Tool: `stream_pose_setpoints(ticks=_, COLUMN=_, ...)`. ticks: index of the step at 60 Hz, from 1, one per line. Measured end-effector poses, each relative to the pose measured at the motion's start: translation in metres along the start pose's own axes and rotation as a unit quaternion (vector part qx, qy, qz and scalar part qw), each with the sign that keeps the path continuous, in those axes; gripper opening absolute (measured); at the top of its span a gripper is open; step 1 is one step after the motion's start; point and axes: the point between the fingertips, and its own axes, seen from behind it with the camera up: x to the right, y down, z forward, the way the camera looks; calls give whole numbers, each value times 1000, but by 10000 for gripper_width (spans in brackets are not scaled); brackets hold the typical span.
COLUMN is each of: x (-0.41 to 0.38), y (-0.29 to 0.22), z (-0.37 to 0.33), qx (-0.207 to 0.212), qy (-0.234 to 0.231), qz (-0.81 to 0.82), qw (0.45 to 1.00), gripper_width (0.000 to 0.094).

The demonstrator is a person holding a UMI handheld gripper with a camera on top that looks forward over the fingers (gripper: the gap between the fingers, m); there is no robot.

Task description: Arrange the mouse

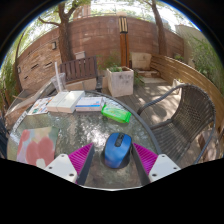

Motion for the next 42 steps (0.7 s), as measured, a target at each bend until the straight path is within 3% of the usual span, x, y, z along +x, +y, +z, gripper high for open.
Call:
stream_pose_setpoints(ticks=9, x=5, y=-5, z=10, qx=2, qy=30, qz=-29, qw=999, gripper_width=520)
stream_pose_setpoints(ticks=21, x=6, y=-3, z=5, qx=-4, qy=45, qz=-40, qw=998, gripper_width=379)
stream_pose_setpoints(ticks=27, x=13, y=-8, z=-6, qx=-1, qy=64, qz=-41, qw=997, gripper_width=353)
stream_pose_setpoints(ticks=32, x=16, y=-32, z=-31, qx=23, qy=76, qz=-31, qw=996, gripper_width=352)
stream_pose_setpoints(ticks=42, x=-32, y=-152, z=-115, qx=151, qy=56, qz=-5, qw=987, gripper_width=352)
